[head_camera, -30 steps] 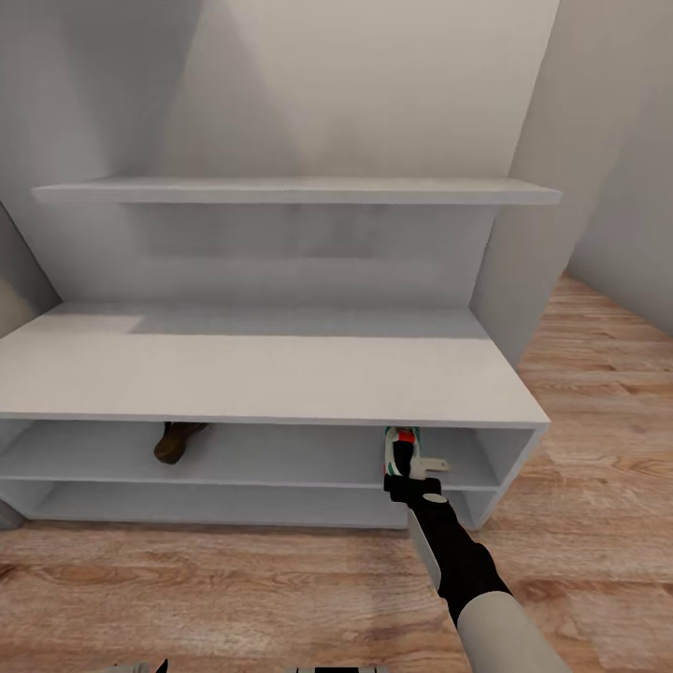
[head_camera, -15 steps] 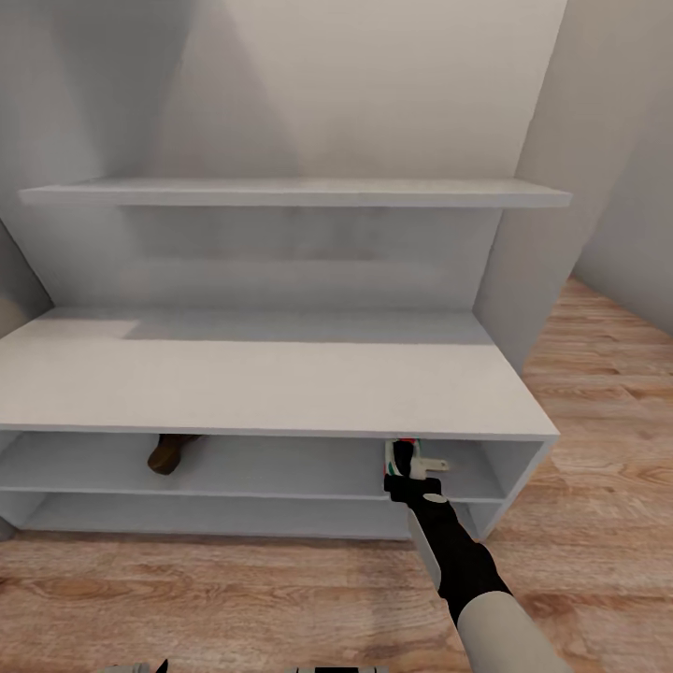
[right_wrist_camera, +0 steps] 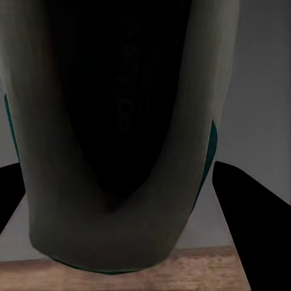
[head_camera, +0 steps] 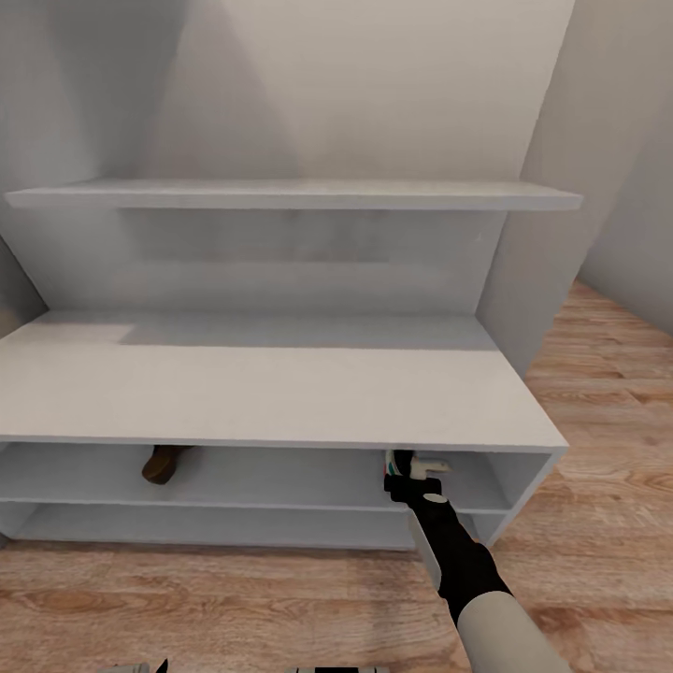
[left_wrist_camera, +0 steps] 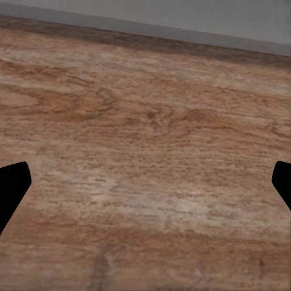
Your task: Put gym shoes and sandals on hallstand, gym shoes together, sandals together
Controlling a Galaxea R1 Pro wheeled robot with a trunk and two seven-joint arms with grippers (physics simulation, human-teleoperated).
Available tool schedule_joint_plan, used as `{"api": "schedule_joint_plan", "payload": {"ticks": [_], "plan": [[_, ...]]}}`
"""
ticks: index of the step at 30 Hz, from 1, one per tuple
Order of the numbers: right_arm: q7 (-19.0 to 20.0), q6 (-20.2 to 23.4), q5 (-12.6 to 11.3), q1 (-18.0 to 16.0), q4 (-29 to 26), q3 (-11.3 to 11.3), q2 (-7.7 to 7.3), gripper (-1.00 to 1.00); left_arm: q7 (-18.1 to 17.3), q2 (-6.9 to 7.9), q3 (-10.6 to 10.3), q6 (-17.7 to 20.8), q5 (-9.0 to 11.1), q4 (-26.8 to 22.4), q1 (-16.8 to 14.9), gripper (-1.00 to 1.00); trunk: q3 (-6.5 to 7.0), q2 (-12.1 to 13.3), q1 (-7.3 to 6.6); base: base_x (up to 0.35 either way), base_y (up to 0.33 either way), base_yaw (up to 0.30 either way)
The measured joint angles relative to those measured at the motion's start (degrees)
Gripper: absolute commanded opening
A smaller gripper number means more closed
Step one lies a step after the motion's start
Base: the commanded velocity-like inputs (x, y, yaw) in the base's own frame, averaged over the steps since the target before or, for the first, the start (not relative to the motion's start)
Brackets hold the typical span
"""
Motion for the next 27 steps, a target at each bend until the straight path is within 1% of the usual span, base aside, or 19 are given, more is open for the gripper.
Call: {"api": "schedule_joint_plan", "payload": {"ticks": [12,20,27], "plan": [[0.0,0.0,0.0,0.0,-0.03,-0.05,0.0,-1.0,0.0,0.0,0.0,0.0,0.0,0.0,0.0,1.0,0.0,0.0,0.01,0.018,0.0,0.0],[0.0,0.0,0.0,0.0,-0.07,-0.06,0.0,-1.0,0.0,0.0,0.0,0.0,0.0,0.0,0.0,1.0,0.0,0.0,0.0,0.091,0.0,0.0],[0.0,0.04,0.0,0.0,-0.06,-0.05,0.0,-1.0,0.0,0.0,0.0,0.0,0.0,0.0,0.0,1.0,0.0,0.0,0.01,0.014,0.0,0.0]]}}
